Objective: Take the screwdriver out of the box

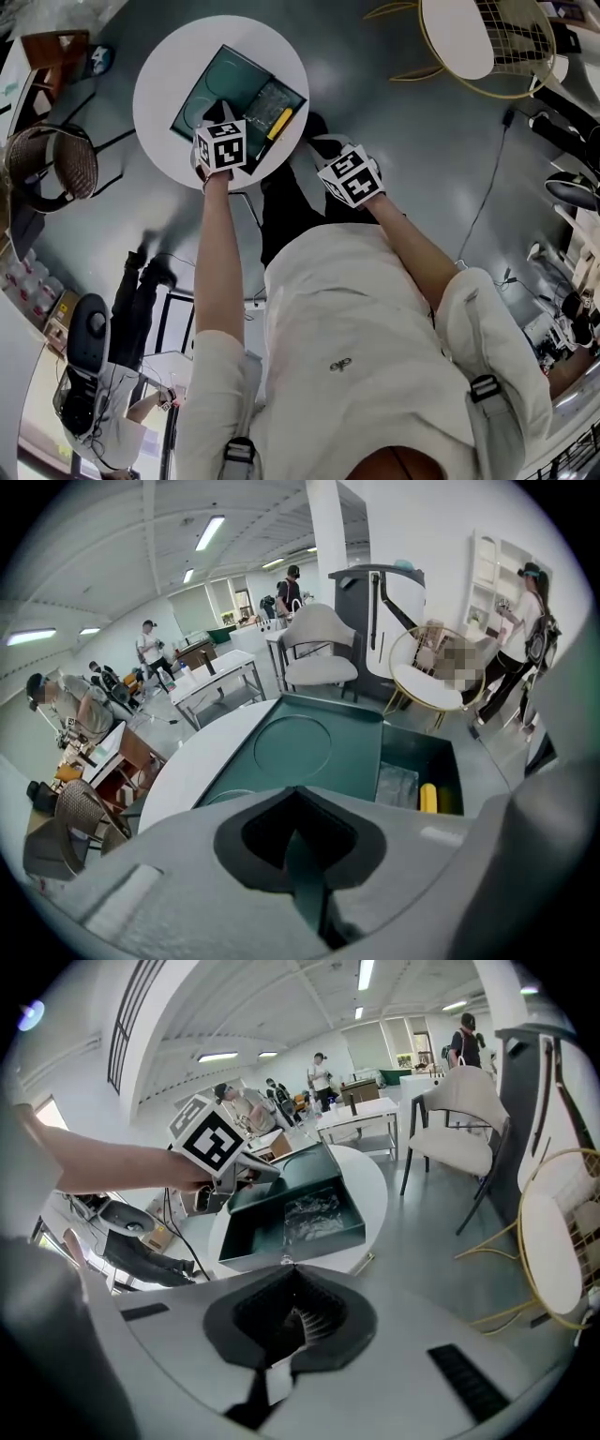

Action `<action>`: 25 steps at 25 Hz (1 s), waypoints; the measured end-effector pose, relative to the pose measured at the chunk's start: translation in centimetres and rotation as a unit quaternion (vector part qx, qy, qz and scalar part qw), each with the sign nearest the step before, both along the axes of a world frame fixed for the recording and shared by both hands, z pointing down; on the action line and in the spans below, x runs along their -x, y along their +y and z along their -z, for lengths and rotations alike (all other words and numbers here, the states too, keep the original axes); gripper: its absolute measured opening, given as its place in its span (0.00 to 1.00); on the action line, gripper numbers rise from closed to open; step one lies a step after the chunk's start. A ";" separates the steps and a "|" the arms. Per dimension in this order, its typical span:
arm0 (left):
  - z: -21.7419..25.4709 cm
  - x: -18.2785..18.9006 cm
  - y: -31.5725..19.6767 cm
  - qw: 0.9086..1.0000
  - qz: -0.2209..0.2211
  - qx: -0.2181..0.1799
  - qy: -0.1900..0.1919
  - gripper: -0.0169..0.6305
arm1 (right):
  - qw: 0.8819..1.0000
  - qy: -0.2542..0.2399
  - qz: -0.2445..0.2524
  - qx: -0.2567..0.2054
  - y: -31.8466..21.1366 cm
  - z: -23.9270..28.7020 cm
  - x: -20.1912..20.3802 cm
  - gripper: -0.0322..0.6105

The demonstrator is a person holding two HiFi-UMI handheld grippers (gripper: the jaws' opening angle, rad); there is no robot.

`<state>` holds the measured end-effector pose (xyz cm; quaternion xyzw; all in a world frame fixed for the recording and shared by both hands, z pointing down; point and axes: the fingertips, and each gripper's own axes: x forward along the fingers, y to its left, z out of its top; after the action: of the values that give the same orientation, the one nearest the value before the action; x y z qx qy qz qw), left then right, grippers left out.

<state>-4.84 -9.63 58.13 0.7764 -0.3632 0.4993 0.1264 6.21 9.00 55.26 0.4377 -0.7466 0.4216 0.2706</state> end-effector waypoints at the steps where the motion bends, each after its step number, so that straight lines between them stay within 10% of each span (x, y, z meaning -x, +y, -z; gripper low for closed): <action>1: 0.1 0.2 0.5 1.000 0.002 0.004 -0.003 0.04 | 1.000 -0.001 0.003 -0.003 0.0 0.3 -0.1 0.06; 12: 1.7 0.3 8.1 0.996 -0.025 0.074 0.037 0.05 | 1.000 0.000 0.009 -0.014 0.7 1.8 -2.2 0.06; 25: -0.9 -4.5 11.9 0.973 -0.106 0.194 0.070 0.31 | 1.000 0.008 -0.011 -0.008 1.6 1.7 -4.8 0.06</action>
<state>-0.33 2.31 59.04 0.8043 -0.1650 0.5151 0.2460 11.03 10.61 53.53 0.4516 -0.7429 0.4148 0.2685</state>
